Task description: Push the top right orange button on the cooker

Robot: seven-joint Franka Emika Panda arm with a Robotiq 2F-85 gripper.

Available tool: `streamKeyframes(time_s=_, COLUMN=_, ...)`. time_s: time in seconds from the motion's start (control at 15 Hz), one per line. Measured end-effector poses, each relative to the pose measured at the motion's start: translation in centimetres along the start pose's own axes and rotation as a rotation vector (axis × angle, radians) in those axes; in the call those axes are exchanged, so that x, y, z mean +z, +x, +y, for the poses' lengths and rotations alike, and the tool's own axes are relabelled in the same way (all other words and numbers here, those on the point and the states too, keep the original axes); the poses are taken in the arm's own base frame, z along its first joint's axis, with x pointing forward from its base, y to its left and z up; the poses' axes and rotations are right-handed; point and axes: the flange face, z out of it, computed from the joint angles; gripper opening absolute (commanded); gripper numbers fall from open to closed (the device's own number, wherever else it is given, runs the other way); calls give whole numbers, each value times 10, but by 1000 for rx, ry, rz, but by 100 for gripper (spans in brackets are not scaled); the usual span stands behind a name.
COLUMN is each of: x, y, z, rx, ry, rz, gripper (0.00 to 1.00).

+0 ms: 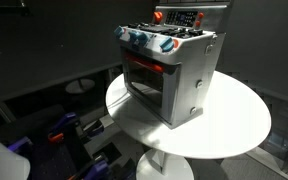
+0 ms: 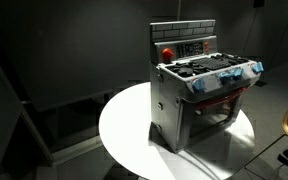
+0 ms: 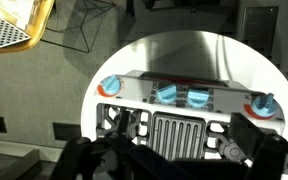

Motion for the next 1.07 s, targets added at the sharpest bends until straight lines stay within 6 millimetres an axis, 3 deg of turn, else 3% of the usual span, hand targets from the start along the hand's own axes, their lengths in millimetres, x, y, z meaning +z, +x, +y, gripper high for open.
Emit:
streamKeyframes(time_s=0.4, x=-7, y=21, z=37, rx=70, ry=14, rz=142, gripper=100)
streamKeyframes(time_s=0.73, x=1, y=22, z=62, rx=115, ry=42, rz=227, gripper=100)
streamKeyframes(time_s=1.07, x=4, y=23, z=60, rx=112, ry=40, rz=221, gripper=100)
